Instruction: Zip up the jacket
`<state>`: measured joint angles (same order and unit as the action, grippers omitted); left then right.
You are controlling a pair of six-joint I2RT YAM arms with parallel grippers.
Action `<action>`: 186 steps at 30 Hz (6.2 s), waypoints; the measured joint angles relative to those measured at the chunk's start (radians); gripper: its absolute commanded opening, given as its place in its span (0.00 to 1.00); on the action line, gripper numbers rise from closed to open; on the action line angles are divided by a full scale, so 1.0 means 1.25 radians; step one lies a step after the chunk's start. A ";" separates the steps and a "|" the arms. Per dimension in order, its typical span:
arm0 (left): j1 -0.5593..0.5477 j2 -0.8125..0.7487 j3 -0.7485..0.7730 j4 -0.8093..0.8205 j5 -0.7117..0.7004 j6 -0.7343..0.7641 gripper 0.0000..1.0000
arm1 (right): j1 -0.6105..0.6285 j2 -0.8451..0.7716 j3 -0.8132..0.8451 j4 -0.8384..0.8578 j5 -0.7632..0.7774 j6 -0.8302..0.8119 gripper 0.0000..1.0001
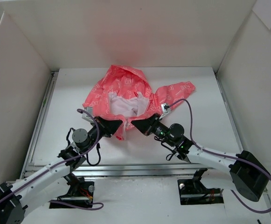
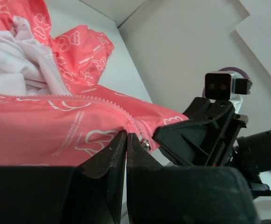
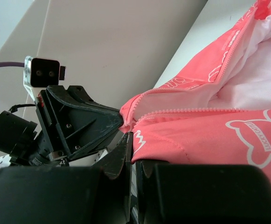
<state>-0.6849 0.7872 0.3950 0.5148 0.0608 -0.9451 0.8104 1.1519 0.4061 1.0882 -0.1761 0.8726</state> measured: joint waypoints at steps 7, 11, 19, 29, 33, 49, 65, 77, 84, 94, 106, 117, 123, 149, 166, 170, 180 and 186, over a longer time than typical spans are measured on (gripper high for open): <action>0.000 0.018 -0.016 0.056 0.037 -0.022 0.00 | 0.000 0.020 0.007 0.023 -0.007 0.001 0.00; 0.000 0.018 -0.016 0.060 0.039 -0.027 0.00 | 0.000 0.020 0.007 0.026 -0.006 0.000 0.00; 0.000 0.019 -0.016 0.066 0.047 -0.030 0.00 | 0.000 0.020 0.007 0.027 -0.006 0.000 0.00; 0.005 0.020 -0.017 0.067 0.050 -0.035 0.00 | -0.005 0.010 0.007 0.026 -0.006 0.000 0.00; 0.008 0.020 -0.020 0.070 0.052 -0.037 0.00 | -0.005 0.005 0.007 0.026 -0.006 0.000 0.00; 0.010 0.041 -0.032 0.117 0.074 -0.048 0.00 | -0.005 0.005 0.007 0.027 -0.006 0.001 0.00; 0.011 0.049 -0.085 0.249 0.107 -0.080 0.00 | -0.016 0.016 0.007 0.069 -0.010 0.028 0.00; 0.014 0.038 -0.089 0.276 0.152 -0.092 0.00 | -0.027 0.077 0.007 0.103 -0.055 0.084 0.00; 0.014 -0.001 -0.089 0.237 0.173 -0.092 0.00 | -0.032 0.061 0.008 0.107 -0.088 0.085 0.00; 0.014 -0.020 -0.089 0.234 0.192 -0.102 0.00 | -0.053 0.051 0.020 0.106 -0.152 0.136 0.00; 0.014 -0.017 -0.089 0.264 0.230 -0.126 0.00 | -0.074 0.031 0.020 0.098 -0.210 0.248 0.00; 0.015 -0.043 -0.089 0.244 0.271 -0.125 0.00 | -0.106 -0.052 0.068 0.093 -0.285 0.301 0.00; 0.015 -0.046 -0.089 0.245 0.287 -0.123 0.00 | -0.109 -0.027 0.091 0.081 -0.313 0.307 0.00; 0.058 -0.034 -0.120 0.369 0.333 -0.081 0.00 | -0.110 0.003 0.046 0.111 -0.372 0.453 0.00; 0.058 -0.035 -0.120 0.390 0.371 -0.068 0.00 | -0.120 0.033 0.046 0.115 -0.379 0.474 0.00; 0.058 -0.039 -0.120 0.391 0.371 -0.068 0.00 | -0.124 0.033 0.044 0.115 -0.381 0.474 0.00; 0.058 -0.045 -0.120 0.398 0.374 -0.069 0.00 | -0.125 0.033 0.042 0.114 -0.386 0.474 0.00; 0.059 -0.026 -0.120 0.420 0.374 -0.074 0.00 | -0.125 0.031 0.042 0.114 -0.390 0.474 0.00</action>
<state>-0.6109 0.7544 0.2451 1.0401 0.5282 -1.0370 0.6540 1.1904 0.4580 1.2308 -0.6632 1.4654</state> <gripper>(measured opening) 0.003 0.008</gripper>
